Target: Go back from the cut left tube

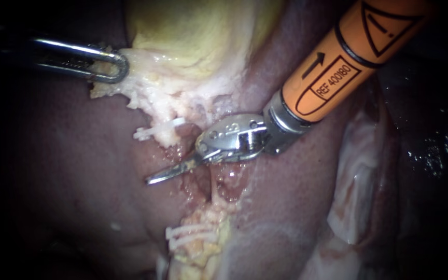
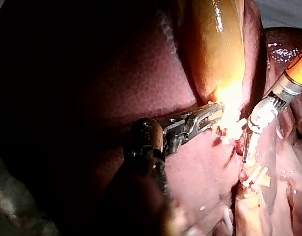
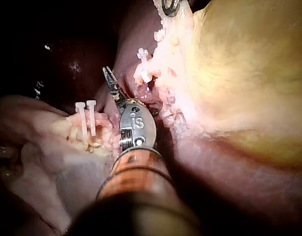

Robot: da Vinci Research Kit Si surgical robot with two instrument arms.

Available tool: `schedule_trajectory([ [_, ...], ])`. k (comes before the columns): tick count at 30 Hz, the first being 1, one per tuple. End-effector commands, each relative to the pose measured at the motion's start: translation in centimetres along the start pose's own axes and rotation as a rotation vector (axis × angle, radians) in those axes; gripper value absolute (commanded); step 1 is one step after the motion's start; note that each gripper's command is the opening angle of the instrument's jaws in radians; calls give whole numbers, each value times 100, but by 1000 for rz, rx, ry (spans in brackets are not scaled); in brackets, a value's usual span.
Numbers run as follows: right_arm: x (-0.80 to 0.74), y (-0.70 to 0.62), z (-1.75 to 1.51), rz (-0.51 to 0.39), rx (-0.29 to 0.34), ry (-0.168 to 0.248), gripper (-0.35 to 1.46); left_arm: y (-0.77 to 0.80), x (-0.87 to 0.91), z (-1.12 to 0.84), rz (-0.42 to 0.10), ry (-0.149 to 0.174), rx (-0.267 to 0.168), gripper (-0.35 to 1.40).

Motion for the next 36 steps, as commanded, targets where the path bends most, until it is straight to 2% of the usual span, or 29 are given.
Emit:
schedule_trajectory([
  [1, 2, 0, 2, 31, 11, 7, 19, -1, 0, 0, 1, 0, -1, -35],
  [3, 4, 1, 4, 42, 11, 25, 73, -1, 0, 0, 1, 0, -2, -35],
  [4, 4, 1, 5, 51, 4, 37, 91, -1, 0, -1, 1, 0, -2, -35],
  [5, 5, 2, 5, 54, -3, 53, 99, -1, 0, -1, 1, 0, -2, -35],
  [8, 5, 2, 5, 58, -5, 74, 110, -1, 0, -1, 1, -1, -2, -35],
  [14, 4, 1, 4, 58, -4, 74, 115, -2, 0, -2, 1, -1, -2, -35],
  [18, 1, -8, -2, 92, -19, 75, 118, -2, 0, -2, 1, -1, -2, -35],
  [20, -3, -17, -8, 104, -80, 82, 125, -3, 0, -2, 1, 0, 0, -35],
  [22, -8, -30, -17, 110, -211, 96, 140, -3, 0, -3, 1, 0, 0, -35],
  [24, -14, -44, -28, 129, -338, 107, 143, -4, 0, -3, 2, 0, -1, -35],
  [26, -20, -56, -38, 131, -410, 111, 143, -5, 0, -4, 2, 0, -1, -35],
  [29, -32, -76, -58, 79, -510, 66, 143, -5, 0, -4, 2, 1, 2, -35],
  [32, -43, -93, -79, 25, -584, -35, 143, -5, 0, -4, 2, 1, 2, -35],
  [36, -55, -112, -108, 4, -665, -181, 143, -5, 0, -3, 2, 1, 2, -35],
])
